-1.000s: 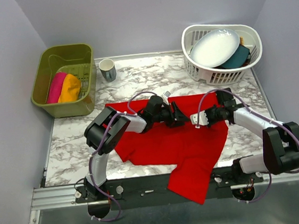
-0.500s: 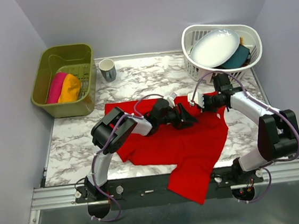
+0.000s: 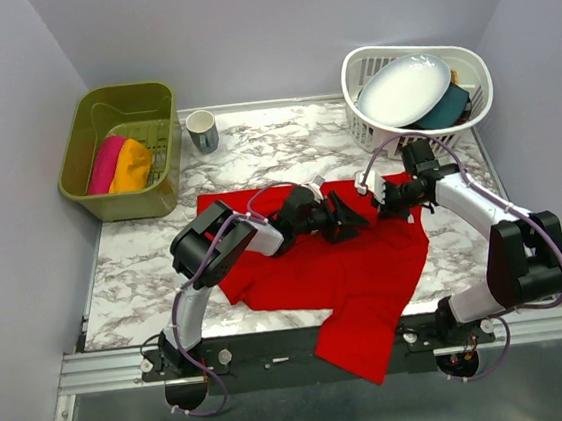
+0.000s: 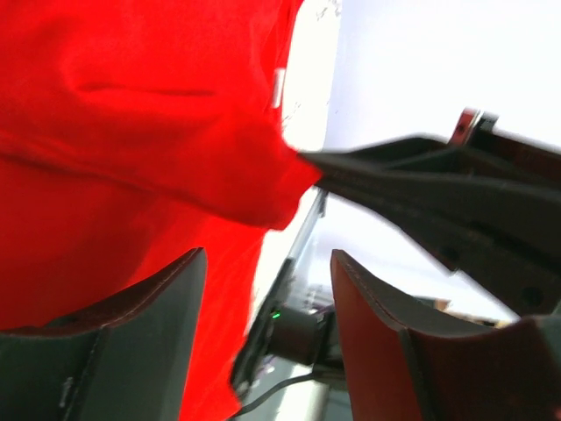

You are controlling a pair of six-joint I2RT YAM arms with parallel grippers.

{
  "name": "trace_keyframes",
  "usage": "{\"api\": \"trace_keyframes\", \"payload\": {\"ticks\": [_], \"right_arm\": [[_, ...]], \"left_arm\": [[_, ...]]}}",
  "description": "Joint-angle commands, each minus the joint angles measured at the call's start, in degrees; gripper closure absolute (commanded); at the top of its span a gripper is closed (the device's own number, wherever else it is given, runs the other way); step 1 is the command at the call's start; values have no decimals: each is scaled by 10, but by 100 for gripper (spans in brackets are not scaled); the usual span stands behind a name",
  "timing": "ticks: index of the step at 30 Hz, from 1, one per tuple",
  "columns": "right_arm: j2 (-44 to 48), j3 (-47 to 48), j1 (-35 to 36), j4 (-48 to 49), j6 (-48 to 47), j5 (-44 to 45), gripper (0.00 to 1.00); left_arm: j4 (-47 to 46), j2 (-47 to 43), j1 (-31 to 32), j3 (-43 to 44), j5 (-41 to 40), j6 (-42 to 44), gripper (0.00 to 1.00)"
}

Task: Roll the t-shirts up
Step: Fold the T-shirt at the center of the board.

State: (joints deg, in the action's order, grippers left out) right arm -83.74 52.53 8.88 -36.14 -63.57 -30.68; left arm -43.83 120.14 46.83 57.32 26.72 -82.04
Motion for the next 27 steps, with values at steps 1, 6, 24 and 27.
{"api": "trace_keyframes", "payload": {"ticks": [1,6,24,27], "right_arm": [[17,-12,-1,-25,48,-22,99],[21,-21,-1,-26,64,-20,99],[7,-12,2,-21,132,-24,99],[7,-10,3,-24,131,-19,99]], "left_arm": [[53,7,10,29,-40,-81,31],[97,14,16,43,-44,-137,31],[147,24,37,59,-47,-218,52],[140,29,38,62,-47,-218,57]]}}
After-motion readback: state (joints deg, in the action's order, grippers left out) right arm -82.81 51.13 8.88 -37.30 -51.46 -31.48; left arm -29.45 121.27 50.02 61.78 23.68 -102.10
